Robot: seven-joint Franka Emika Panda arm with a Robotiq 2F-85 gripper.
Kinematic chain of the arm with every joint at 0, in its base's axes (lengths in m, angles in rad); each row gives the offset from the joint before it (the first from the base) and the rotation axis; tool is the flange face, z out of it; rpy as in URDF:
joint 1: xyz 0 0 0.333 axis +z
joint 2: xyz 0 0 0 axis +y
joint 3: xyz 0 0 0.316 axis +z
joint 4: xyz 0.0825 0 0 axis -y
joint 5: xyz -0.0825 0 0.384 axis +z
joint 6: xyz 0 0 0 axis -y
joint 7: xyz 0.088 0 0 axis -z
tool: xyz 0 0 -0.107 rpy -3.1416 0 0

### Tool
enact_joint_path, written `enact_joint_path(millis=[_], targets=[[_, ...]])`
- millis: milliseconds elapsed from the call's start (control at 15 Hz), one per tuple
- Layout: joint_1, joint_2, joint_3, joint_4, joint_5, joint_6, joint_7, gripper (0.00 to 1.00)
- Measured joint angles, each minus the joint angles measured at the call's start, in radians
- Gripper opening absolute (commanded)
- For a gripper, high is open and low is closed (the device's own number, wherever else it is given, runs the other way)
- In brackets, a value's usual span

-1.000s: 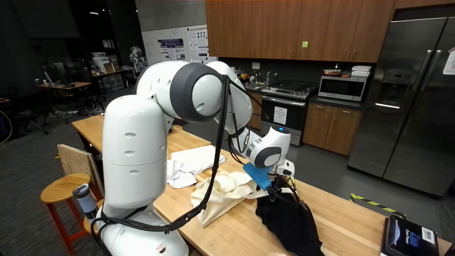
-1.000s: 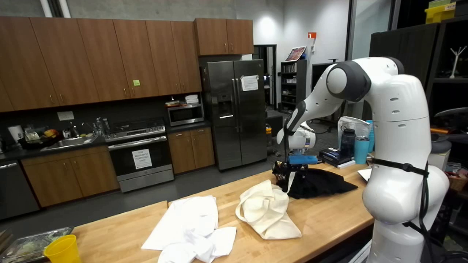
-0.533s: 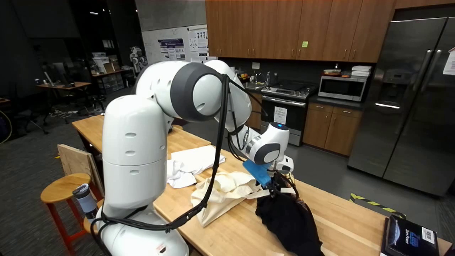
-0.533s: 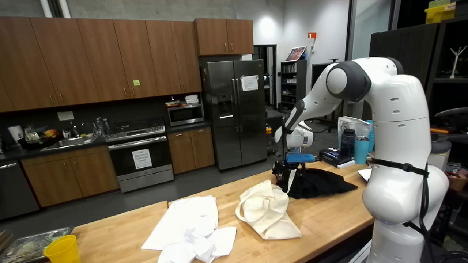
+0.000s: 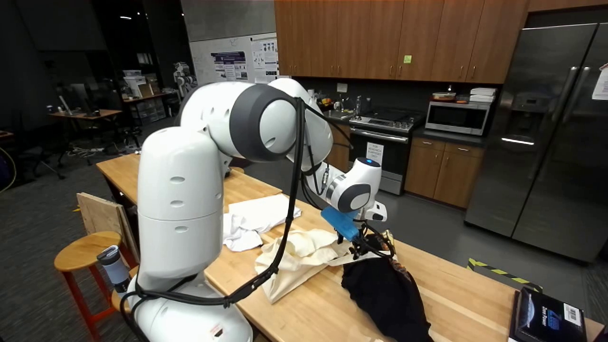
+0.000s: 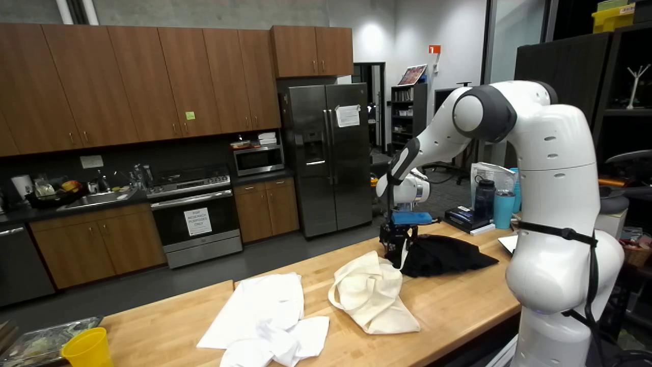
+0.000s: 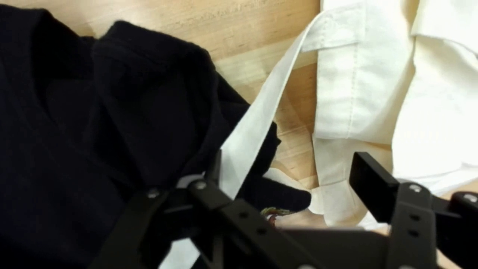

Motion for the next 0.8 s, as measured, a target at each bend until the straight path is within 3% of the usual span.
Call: enact_joint_path(millis=[133, 200, 333, 733, 800], targets=[[0.000, 0.012, 0.003, 0.000, 0.001, -0.015, 0.000, 0.81], [0.000, 0.020, 0.003, 0.000, 0.001, -0.021, 0.000, 0.56], [-0.001, 0.038, 0.003, 0.000, 0.001, -0.028, 0.000, 0.51], [-0.006, 0.064, 0.002, 0.000, 0.001, -0.032, -0.001, 0.05], [-0.007, 0.064, 0.002, 0.000, 0.001, -0.033, -0.001, 0.01]])
